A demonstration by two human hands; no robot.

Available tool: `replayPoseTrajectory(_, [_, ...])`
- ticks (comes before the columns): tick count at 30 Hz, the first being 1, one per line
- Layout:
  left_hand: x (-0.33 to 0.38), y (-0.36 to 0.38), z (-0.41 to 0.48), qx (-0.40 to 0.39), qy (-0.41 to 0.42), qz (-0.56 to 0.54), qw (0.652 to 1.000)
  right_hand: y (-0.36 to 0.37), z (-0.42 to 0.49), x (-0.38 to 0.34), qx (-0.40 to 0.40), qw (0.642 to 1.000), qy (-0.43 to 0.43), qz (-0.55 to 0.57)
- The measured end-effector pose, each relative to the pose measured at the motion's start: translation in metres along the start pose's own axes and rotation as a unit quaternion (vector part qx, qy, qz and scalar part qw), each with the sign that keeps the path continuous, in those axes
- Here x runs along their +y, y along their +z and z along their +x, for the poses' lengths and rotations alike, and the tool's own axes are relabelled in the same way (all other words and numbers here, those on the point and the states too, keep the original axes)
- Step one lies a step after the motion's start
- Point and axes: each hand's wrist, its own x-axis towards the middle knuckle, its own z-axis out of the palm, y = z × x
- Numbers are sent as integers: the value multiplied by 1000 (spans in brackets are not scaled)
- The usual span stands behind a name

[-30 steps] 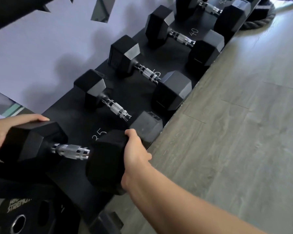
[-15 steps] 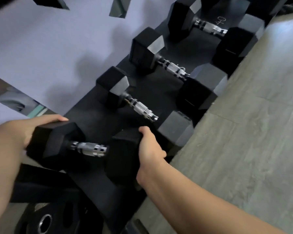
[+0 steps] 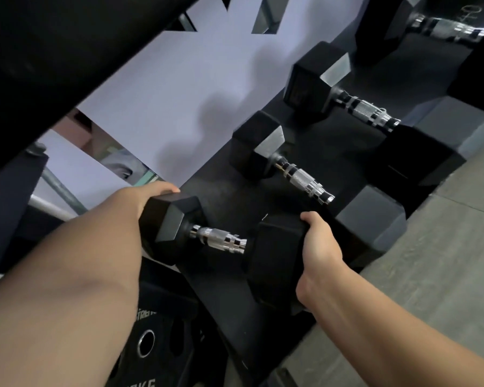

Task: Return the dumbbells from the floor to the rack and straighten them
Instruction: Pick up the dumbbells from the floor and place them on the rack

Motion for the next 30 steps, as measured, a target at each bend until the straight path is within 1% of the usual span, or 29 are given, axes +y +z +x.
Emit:
replayPoseTrajectory(1, [-1, 1, 0, 10, 25, 0, 1000, -1, 0, 1, 1, 1000, 1, 4])
replayPoseTrajectory(3, [-1, 2, -8, 72, 49, -20, 996, -1, 0, 2, 12, 1000, -6, 0])
replayPoseTrajectory(5, [-7, 3, -12, 148, 55, -46, 986, 1, -2, 1, 23, 1000, -5, -11])
replayPoseTrajectory(7, [-14, 12, -26, 209, 47, -63, 975, 1, -3, 1, 28, 999, -7, -24])
replayPoseTrajectory(9, [-22, 29, -45, 265, 60, -54, 961, 1, -4, 1, 32, 998, -16, -42])
replayPoseTrajectory(10, [-27, 38, -53, 284, 75, -32, 955, 1, -5, 2, 34, 998, -20, -49])
replayPoseTrajectory(12, [-36, 52, -66, 306, 107, 36, 945, 0, -5, 1, 36, 998, -30, -53])
replayPoseTrajectory(14, [-36, 56, -69, 321, 118, 70, 937, 1, -9, 0, 43, 998, -34, -40])
replayPoseTrajectory(18, [-30, 55, -73, 336, 116, 88, 931, 2, -11, 1, 45, 998, -38, -30])
replayPoseTrajectory(23, [-28, 56, -70, 341, 118, 106, 926, -1, -10, 4, 90, 994, -41, -37])
replayPoseTrajectory(28, [-34, 63, -65, 357, 146, 151, 910, -9, -3, 21, 128, 986, -50, -91])
replayPoseTrajectory(30, [-36, 67, -63, 365, 164, 169, 901, -13, 2, 32, 133, 986, -41, -91])
